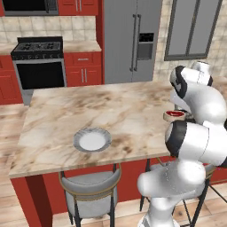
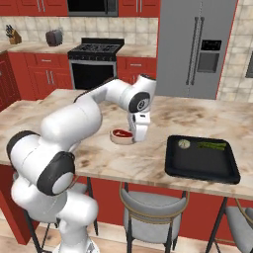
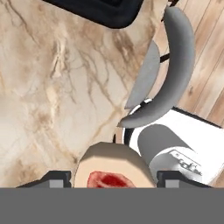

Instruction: Create a steak meal by picking up the steak and asparagus from the tray and placing them on the plate. Leave the dumpling on the tray.

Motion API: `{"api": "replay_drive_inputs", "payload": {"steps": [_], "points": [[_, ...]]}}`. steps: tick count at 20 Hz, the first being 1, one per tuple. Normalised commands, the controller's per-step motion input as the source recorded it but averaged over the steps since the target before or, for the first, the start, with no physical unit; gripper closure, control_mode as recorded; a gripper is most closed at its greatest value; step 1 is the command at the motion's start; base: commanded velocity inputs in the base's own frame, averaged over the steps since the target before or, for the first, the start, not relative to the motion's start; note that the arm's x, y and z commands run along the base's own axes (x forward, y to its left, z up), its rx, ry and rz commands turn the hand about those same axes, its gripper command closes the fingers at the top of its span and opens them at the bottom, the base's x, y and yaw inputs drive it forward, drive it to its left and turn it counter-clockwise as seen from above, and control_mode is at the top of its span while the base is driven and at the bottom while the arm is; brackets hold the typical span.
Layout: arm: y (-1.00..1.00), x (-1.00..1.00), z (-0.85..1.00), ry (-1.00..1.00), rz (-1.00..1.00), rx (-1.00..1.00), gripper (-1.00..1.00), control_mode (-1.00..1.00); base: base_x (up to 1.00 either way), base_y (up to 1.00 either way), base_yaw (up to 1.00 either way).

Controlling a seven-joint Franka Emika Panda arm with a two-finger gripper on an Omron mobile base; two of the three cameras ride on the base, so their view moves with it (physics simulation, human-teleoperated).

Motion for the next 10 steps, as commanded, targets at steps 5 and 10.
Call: {"api": "replay_drive_inputs", "payload": {"steps": [5,10], "points": [[1.00,-0.12,0.00,0.00,-0.10,0.00,1.00,-1.00,0.00,0.00,0.00],[1.00,-0.11,0.00,0.00,-0.07,0.00,1.00,-1.00,0.00,0.00,0.00]]}}
